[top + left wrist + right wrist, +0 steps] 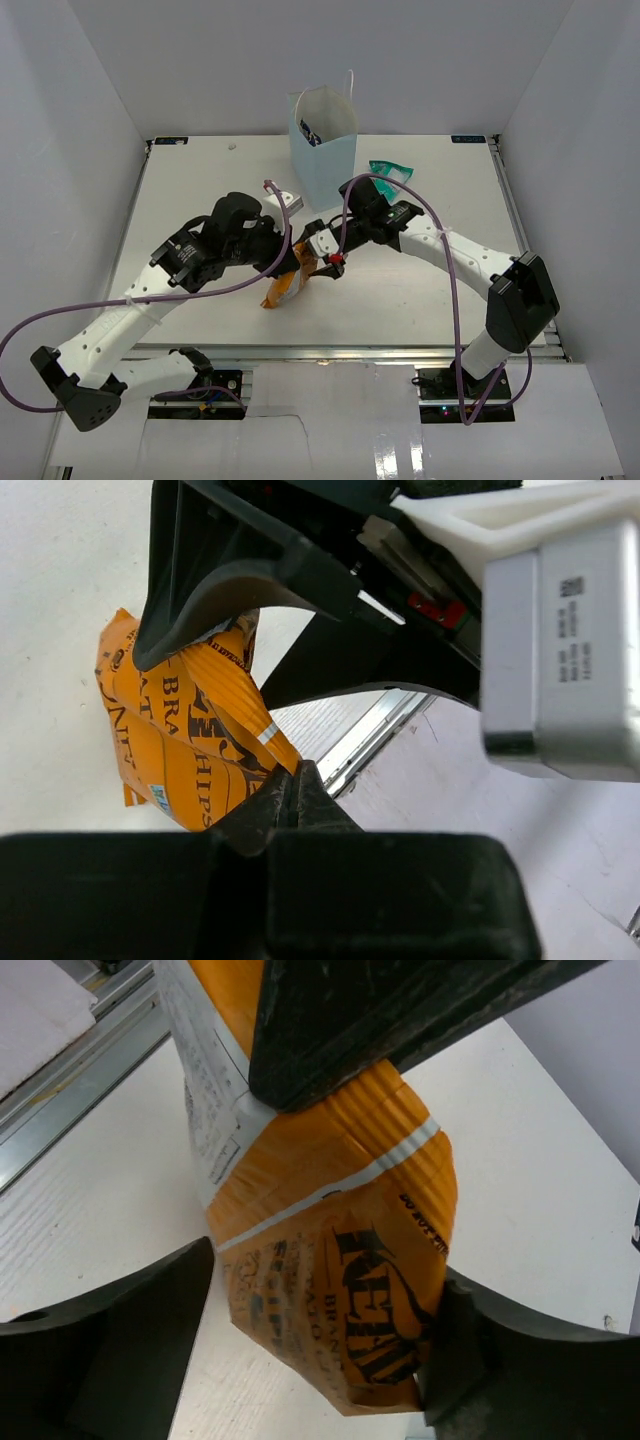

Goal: Place the snacks into the paper bag

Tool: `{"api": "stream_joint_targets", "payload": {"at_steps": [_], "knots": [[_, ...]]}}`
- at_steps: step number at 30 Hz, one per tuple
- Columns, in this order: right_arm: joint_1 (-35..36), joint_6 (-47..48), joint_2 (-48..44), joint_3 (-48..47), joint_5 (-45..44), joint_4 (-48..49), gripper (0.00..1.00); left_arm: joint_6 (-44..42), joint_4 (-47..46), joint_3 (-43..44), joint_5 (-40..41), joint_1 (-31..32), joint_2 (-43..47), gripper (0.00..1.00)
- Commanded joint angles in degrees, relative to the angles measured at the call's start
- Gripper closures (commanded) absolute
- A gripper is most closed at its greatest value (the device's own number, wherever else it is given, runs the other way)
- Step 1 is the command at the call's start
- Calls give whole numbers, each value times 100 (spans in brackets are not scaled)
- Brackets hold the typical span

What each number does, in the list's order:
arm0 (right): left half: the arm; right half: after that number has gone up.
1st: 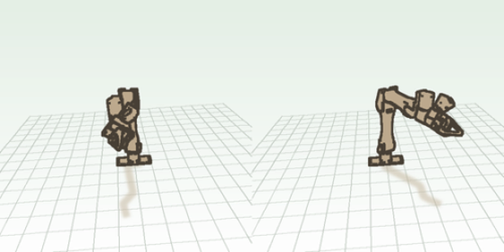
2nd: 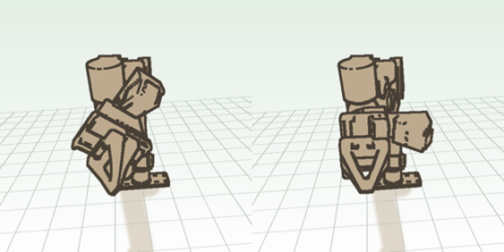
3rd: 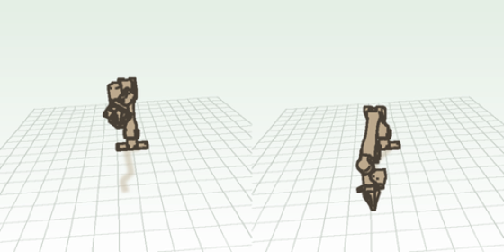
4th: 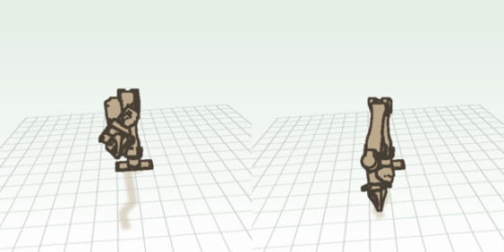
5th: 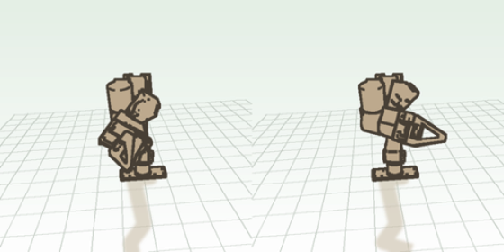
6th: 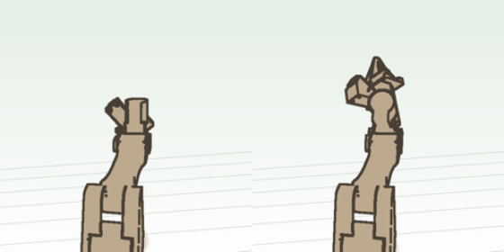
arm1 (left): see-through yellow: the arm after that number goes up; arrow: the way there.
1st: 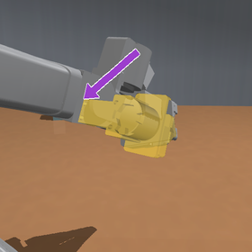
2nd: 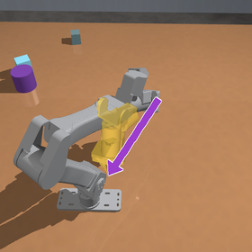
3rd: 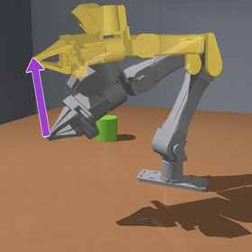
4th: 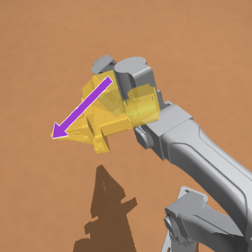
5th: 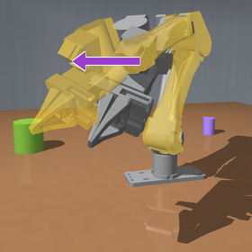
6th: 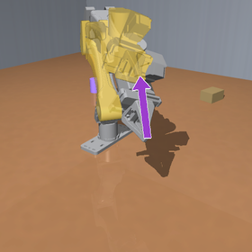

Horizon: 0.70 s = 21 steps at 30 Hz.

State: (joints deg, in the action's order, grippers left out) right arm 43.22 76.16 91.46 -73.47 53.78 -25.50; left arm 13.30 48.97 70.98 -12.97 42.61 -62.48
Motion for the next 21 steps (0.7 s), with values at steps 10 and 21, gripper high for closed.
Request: {"api": "stream_joint_targets", "payload": {"at_steps": [10,21], "knots": [[99,-971,-339,-44,194,-148,72,507,-827,-199,171,11,482,100],[-497,-2927,-1622,-60,124,-26,92,1175,-1591,794,1876,19,649,22]]}}
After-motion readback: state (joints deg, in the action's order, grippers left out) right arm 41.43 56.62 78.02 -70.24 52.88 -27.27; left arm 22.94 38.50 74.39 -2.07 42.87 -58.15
